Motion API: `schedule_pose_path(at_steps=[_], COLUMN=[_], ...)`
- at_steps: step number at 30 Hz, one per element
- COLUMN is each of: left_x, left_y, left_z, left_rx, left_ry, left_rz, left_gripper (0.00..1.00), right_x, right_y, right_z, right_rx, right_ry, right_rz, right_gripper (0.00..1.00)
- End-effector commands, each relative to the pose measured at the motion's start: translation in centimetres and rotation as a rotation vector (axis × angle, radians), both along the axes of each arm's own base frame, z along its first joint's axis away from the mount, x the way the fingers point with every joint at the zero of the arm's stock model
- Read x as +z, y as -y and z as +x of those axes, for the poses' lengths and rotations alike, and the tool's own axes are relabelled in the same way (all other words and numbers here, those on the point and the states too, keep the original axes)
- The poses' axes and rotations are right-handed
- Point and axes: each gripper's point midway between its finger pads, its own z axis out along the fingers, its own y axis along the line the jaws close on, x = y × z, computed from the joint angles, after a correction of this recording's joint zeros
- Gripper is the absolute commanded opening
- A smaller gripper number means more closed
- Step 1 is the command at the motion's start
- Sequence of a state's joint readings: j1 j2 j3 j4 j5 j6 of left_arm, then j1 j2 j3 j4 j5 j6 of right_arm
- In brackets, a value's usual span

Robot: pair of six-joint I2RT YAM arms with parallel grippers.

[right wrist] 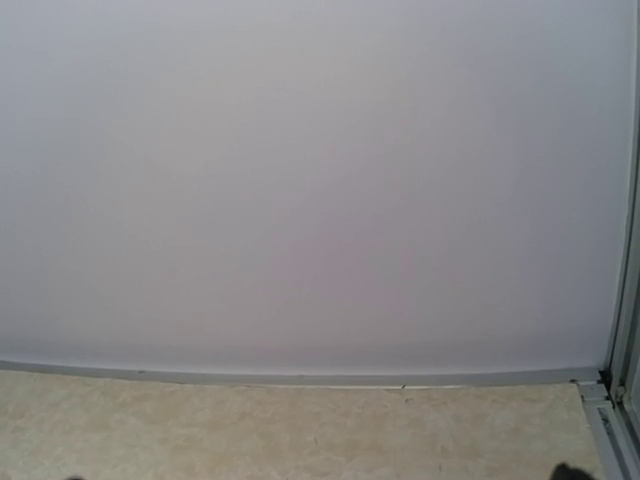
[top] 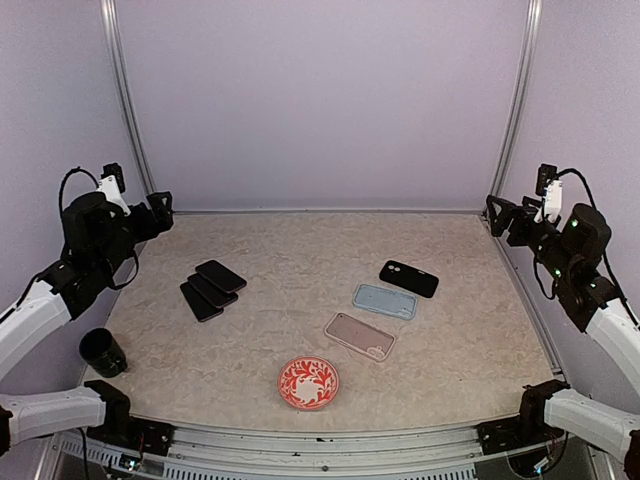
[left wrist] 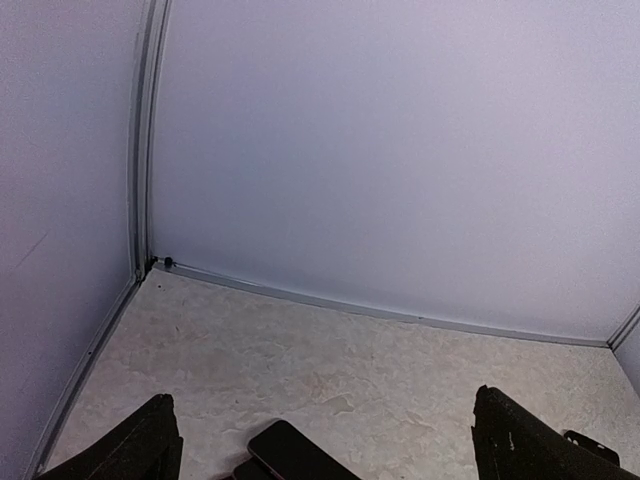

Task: Put the phone into the phone case
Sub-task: Pick up the phone case from the center of the board.

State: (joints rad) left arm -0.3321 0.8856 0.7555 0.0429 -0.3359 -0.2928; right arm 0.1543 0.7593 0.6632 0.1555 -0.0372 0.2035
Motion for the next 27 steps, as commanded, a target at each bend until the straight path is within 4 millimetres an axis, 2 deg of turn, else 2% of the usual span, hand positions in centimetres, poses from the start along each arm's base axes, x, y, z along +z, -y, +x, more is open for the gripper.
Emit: schedule_pose_path(at_steps=[1,4,6,8,14,18,20,23,27], left_x=[1.1,1.0,0.9,0.8,0.1,-0.7,-0.8,-1.2,-1.5], left_y=[-0.1,0.1,0.2,0.2,-0.1,-0.1,0.3,1.9,1.9], left_z=[0.1,0.3,0.4,0.5,0.6,1.0,1.2,1.0,0.8], left_rx=[-0.002,-0.009,-0.011,-0.009,-0.002,0.007,-0.016,-0.126,-0.144], left_ry=[0.022,0.02,0.017,0.014,-0.002,-0.04,-0.055,-0.065,-0.046], left_rz=[-0.021,-0.022,-0.026,-0.027,-0.032,-0.059,-0.057,-0.011,-0.028], left_gripper=[0.99,0.99,0.99,0.99,0.99,0.99,0.99,0.99,0.99], right_x=[1.1,-0.3,-1.2,-1.0,-1.3,-2.6,-2.7,-3.3,-5.0], right_y=[0.3,0.5,1.6,1.7,0.8,-0.2,-0.6,-1.1,-2.1], right_z=[0.2,1.0,1.2,1.0,0.9,1.3,0.9,0.8,1.7], right_rx=[-0.012,-0.028,-0.096,-0.096,-0.045,0.006,0.035,0.061,0.107], right_ry=[0.017,-0.06,-0.104,-0.09,-0.111,-0.165,-0.14,-0.132,-0.201], right_rz=[0.003,0.063,0.142,0.156,0.087,0.062,0.077,0.081,0.069], right_gripper=[1.0,1.0,1.0,1.0,1.0,1.0,1.0,1.0,1.0])
